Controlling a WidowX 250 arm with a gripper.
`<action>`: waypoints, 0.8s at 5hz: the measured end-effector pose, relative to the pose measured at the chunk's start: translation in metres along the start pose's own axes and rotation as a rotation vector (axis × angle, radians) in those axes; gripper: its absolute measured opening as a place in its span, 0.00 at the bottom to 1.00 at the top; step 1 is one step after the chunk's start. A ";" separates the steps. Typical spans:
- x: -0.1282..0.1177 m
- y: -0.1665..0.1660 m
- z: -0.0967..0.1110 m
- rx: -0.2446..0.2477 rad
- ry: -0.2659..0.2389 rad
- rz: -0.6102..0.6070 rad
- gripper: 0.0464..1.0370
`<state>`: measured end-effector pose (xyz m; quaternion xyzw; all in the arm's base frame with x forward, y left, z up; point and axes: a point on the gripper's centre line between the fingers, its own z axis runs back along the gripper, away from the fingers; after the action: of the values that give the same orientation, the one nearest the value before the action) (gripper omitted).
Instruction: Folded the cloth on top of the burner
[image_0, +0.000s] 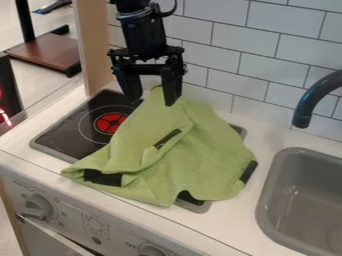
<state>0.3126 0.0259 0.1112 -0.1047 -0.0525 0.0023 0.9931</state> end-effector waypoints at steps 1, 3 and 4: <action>-0.004 -0.003 -0.009 -0.008 0.036 0.001 0.96; -0.016 -0.045 -0.025 0.016 0.119 -0.102 0.96; -0.021 -0.073 -0.037 0.014 0.118 -0.179 0.96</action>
<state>0.2948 -0.0539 0.0878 -0.0927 -0.0029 -0.0924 0.9914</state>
